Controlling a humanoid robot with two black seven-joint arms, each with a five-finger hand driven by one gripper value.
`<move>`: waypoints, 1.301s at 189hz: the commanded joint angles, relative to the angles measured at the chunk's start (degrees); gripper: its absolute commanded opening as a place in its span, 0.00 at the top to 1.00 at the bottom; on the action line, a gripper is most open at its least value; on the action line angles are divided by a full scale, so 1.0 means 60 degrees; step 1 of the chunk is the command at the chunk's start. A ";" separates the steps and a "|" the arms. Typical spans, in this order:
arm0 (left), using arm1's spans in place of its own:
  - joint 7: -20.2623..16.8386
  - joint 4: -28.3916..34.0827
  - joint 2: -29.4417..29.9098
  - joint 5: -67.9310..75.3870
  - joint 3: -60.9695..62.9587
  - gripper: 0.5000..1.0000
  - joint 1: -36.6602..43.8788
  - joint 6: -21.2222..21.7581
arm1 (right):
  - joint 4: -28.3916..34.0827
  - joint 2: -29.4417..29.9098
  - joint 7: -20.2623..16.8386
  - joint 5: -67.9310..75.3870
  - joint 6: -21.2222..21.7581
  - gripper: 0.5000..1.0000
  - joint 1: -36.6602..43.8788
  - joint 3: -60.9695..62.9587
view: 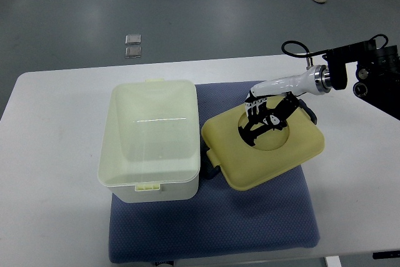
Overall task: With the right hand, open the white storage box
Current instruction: 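Lower the held lid onto the cushion beside the box, then release the lid handle and withdraw the right hand upward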
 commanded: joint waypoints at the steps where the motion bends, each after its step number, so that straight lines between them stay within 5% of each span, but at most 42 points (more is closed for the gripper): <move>1: -0.0001 -0.0001 0.0000 0.0000 0.0000 0.00 -0.0005 0.0001 | 0.0001 0.0174 -0.0007 -0.0001 -0.0203 1.00 -0.0014 -0.0005; 68: -0.0001 -0.0001 0.0000 0.0000 0.0000 0.00 0.0009 0.0001 | -0.0116 0.0540 -0.0007 -0.0001 -0.0452 1.00 -0.0263 -0.0006; 69: -0.0001 -0.0015 0.0000 0.0000 0.0000 0.00 0.0009 0.0001 | -0.0159 0.0540 -0.0007 0.0014 -0.0467 0.90 -0.0277 -0.0006; 70: -0.0001 -0.0015 0.0000 0.0000 0.0000 0.00 0.0009 0.0001 | -0.0160 0.0540 -0.0007 0.0014 -0.0467 0.90 -0.0277 -0.0006; 71: -0.0001 -0.0001 0.0000 0.0000 0.0000 0.00 0.0009 0.0001 | -0.0189 0.0540 -0.0007 0.0014 -0.0481 0.66 -0.0292 -0.0006; 72: -0.0001 -0.0001 0.0000 0.0000 0.0000 0.00 0.0009 0.0001 | -0.0189 0.0540 -0.0007 0.0014 -0.0482 0.66 -0.0292 -0.0006; 73: -0.0001 -0.0001 0.0000 0.0000 0.0000 0.00 0.0009 0.0001 | -0.0204 0.0555 -0.0007 0.0014 -0.0496 0.41 -0.0292 0.0009; 74: -0.0001 -0.0001 0.0000 0.0000 0.0000 0.00 0.0009 0.0001 | -0.0204 0.0555 -0.0007 0.0014 -0.0496 0.41 -0.0292 0.0009; 75: -0.0001 -0.0015 0.0000 0.0000 0.0000 0.00 0.0009 0.0001 | -0.0233 0.0555 -0.0007 0.0029 -0.0511 0.18 -0.0307 0.0024; 76: -0.0001 -0.0015 0.0000 0.0000 0.0000 0.00 0.0009 0.0001 | -0.0233 0.0555 -0.0007 0.0029 -0.0511 0.17 -0.0307 0.0024; 77: -0.0001 -0.0015 0.0000 0.0000 0.0000 0.00 -0.0005 0.0001 | -0.0262 0.0569 -0.0007 0.0029 -0.0525 0.05 -0.0307 0.0024; 246: -0.0001 -0.0089 0.0000 0.0000 0.0044 0.00 -0.0005 0.0001 | -0.1419 -0.0060 0.0008 0.1054 0.0075 0.07 -0.0307 0.0390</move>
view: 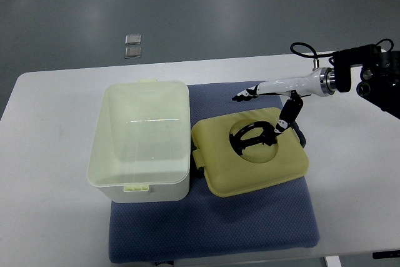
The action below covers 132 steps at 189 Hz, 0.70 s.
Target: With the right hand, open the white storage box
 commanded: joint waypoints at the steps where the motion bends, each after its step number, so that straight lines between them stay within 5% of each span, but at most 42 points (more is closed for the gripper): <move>1: 0.0000 -0.0001 0.0000 0.0000 0.0001 0.00 -0.0002 0.0000 | -0.0508 -0.0003 0.0001 0.0047 -0.0104 0.07 0.0030 0.0156; 67: 0.0000 -0.0015 0.0000 0.0000 0.0001 0.00 -0.0002 -0.0014 | -0.1885 0.0188 0.0001 0.0237 -0.0646 0.07 0.0015 0.1665; 93: 0.0000 -0.0030 0.0000 0.0015 -0.0014 0.00 -0.0002 -0.0014 | -0.2750 0.1154 -0.0058 0.2010 -0.1232 0.08 -0.0014 0.2954; 132: 0.0000 -0.0030 0.0000 0.0015 -0.0043 0.00 -0.0002 -0.0014 | -0.3687 0.2297 -0.1523 0.7649 -0.1905 0.08 -0.0132 0.3877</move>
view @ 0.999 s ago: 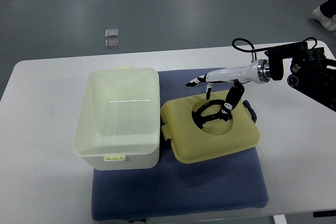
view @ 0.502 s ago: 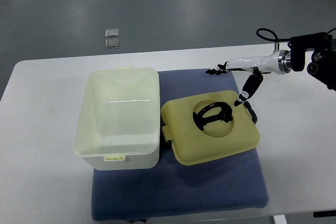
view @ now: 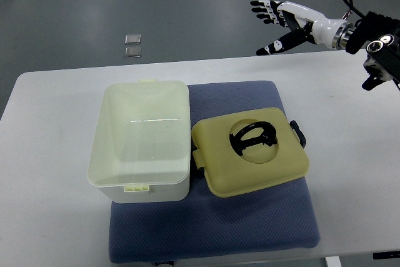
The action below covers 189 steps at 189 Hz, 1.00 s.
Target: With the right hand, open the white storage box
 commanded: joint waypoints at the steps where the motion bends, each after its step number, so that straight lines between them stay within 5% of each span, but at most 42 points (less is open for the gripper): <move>1: 0.0000 0.0013 0.0000 0.0000 -0.0007 0.00 -0.0001 0.0015 | -0.0322 0.0455 -0.0962 0.3242 -0.0245 0.08 -0.0148 0.0269; 22: 0.0000 -0.0002 0.0000 0.0000 -0.0022 0.00 -0.0001 0.0001 | -0.0323 0.0968 -0.1812 0.6670 -0.0772 0.08 -0.0398 0.0225; 50: 0.0000 -0.0002 0.0000 0.0000 -0.0022 0.00 -0.0001 0.0001 | -0.0352 0.1393 -0.1857 0.9133 -0.2149 0.07 -0.0471 0.0298; 130: 0.0000 -0.0016 0.0000 0.0014 0.0008 0.00 -0.0001 0.0001 | -0.0352 0.1569 -0.0627 0.9969 -0.2164 0.07 -0.1159 0.0400; 189: 0.0000 -0.0016 0.0000 0.0014 0.0008 0.00 -0.0001 0.0001 | -0.0352 0.1789 -0.0524 0.9969 -0.2135 0.07 -0.1408 0.1206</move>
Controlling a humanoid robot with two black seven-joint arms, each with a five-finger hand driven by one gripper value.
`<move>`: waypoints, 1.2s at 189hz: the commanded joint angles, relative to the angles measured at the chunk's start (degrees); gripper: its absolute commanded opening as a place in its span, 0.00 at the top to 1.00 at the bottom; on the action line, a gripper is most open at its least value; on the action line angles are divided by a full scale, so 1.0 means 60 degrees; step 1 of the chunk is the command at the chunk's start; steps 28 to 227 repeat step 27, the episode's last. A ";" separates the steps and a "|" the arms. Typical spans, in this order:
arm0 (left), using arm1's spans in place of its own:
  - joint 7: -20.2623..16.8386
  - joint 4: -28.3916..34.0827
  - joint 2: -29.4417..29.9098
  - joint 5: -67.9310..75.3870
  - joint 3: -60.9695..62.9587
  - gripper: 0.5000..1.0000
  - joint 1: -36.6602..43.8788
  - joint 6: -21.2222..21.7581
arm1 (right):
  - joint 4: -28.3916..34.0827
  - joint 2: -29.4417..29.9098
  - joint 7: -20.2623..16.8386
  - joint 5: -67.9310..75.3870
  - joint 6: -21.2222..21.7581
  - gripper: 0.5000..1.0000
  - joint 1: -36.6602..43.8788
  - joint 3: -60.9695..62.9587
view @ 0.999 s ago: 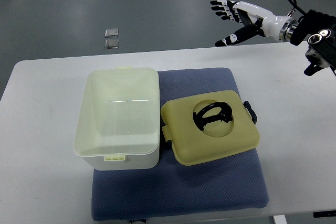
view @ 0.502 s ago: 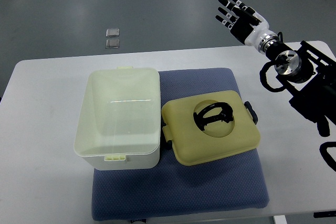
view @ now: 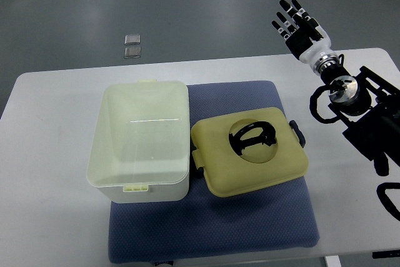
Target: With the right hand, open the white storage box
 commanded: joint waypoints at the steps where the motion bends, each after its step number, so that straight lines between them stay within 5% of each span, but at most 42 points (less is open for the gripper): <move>1: 0.0000 0.0001 0.0000 -0.0002 -0.0001 0.00 0.0000 0.0001 | 0.0000 0.0091 0.0012 -0.0001 -0.0005 0.07 -0.0016 0.0057; 227: 0.0000 0.0001 0.0000 -0.0002 -0.0001 0.00 0.0000 0.0001 | 0.0000 0.0105 0.0027 -0.0001 0.0009 0.07 -0.0060 0.0071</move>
